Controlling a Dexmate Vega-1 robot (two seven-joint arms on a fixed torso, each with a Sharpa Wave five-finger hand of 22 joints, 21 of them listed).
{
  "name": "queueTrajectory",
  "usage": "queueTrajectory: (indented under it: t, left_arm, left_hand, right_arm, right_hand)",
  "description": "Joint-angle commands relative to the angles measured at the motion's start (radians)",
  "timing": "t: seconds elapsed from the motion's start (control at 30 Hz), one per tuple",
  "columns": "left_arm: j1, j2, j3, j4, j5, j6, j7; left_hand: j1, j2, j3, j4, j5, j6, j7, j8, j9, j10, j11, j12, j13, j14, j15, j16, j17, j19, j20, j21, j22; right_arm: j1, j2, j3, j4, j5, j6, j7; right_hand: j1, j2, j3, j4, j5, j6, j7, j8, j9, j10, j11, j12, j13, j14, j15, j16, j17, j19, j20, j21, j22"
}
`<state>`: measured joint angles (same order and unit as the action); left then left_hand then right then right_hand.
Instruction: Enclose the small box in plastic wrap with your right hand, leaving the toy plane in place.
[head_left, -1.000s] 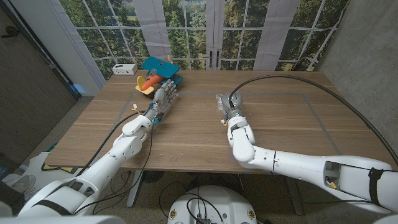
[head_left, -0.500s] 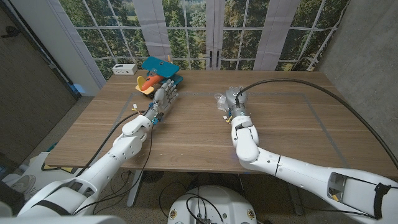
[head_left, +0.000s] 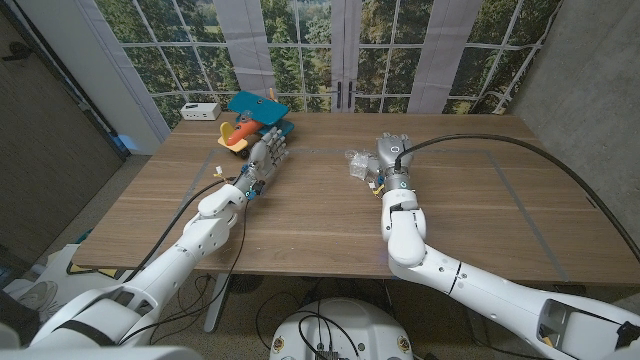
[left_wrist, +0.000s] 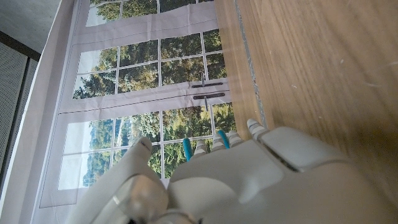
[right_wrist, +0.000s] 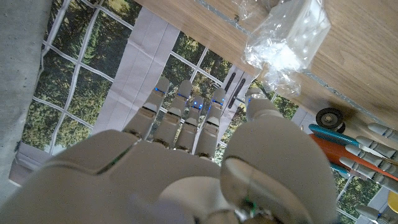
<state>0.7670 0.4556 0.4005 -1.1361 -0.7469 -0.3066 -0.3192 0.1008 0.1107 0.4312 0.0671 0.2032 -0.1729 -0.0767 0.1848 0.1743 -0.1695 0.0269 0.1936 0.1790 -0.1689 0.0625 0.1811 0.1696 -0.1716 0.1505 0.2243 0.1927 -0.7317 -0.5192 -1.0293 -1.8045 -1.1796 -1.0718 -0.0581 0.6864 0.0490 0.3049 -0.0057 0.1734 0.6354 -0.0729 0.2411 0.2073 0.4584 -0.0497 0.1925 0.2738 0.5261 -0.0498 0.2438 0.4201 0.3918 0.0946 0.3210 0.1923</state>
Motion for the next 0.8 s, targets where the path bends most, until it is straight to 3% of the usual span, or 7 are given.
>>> queueTrajectory:
  t: [0.03,0.27,0.43,0.67,0.8]
  left_arm:
    - [-0.012,-0.006,0.006,0.009,0.006,0.004,-0.005]
    - [-0.011,-0.005,0.006,0.005,0.007,0.007,-0.002]
    - [-0.013,-0.005,0.008,0.006,0.008,0.008,-0.005]
    - [-0.016,-0.005,0.009,0.005,0.009,0.008,-0.006]
    - [-0.013,-0.002,0.008,-0.003,0.010,0.009,-0.001]
  left_hand:
    - [0.011,-0.002,0.004,-0.006,-0.002,-0.109,-0.006,-0.001,0.003,-0.163,0.005,0.007,0.005,-0.151,0.006,0.001,0.003,-0.025,0.006,-0.001,0.004]
    - [0.011,-0.001,0.005,-0.006,-0.002,-0.110,-0.006,-0.001,0.003,-0.162,0.006,0.008,0.005,-0.151,0.006,0.001,0.003,-0.026,0.005,-0.002,0.004]
    - [0.011,-0.001,0.005,-0.006,-0.002,-0.110,-0.006,-0.001,0.003,-0.162,0.006,0.008,0.005,-0.150,0.006,0.000,0.003,-0.026,0.006,-0.001,0.004]
    - [0.011,-0.001,0.005,-0.007,-0.002,-0.110,-0.007,-0.001,0.003,-0.162,0.009,0.007,0.005,-0.151,0.005,0.000,0.003,-0.026,0.005,-0.002,0.004]
    - [0.011,-0.001,0.005,-0.007,-0.002,-0.110,-0.006,-0.001,0.003,-0.163,0.007,0.007,0.005,-0.152,0.004,0.000,0.003,-0.026,0.005,-0.002,0.004]
  right_arm:
    - [-0.070,-0.049,0.060,-0.120,0.007,-0.032,0.137]
    - [-0.086,-0.079,0.076,-0.170,0.038,-0.029,0.224]
    - [-0.083,-0.110,0.074,-0.197,0.049,-0.019,0.299]
    - [-0.039,-0.138,0.029,-0.193,-0.026,-0.036,0.482]
    - [-0.022,-0.137,0.013,-0.165,-0.098,-0.043,0.583]
  right_hand:
    - [-0.084,-0.021,-0.043,0.030,0.005,-0.028,0.017,-0.017,0.007,-0.028,0.011,0.001,0.002,-0.021,-0.061,0.004,0.010,-0.025,0.018,-0.015,0.004]
    - [-0.205,-0.055,-0.105,0.071,0.012,-0.114,0.035,-0.046,0.012,-0.091,0.034,-0.002,0.005,-0.080,-0.027,-0.008,0.016,-0.083,0.045,-0.043,0.006]
    - [-0.250,-0.081,-0.135,0.081,0.019,-0.173,0.036,-0.057,0.012,-0.140,0.039,-0.007,0.007,-0.120,-0.021,-0.018,0.018,-0.112,0.057,-0.057,0.007]
    - [-0.261,-0.110,-0.159,0.066,0.035,-0.283,0.046,-0.065,0.012,-0.215,0.037,-0.009,0.009,-0.181,-0.008,-0.031,0.016,-0.140,0.064,-0.070,0.009]
    - [-0.243,-0.117,-0.161,0.050,0.046,-0.333,0.031,-0.064,0.011,-0.249,0.033,-0.009,0.010,-0.211,-0.004,-0.035,0.014,-0.168,0.068,-0.082,0.009]
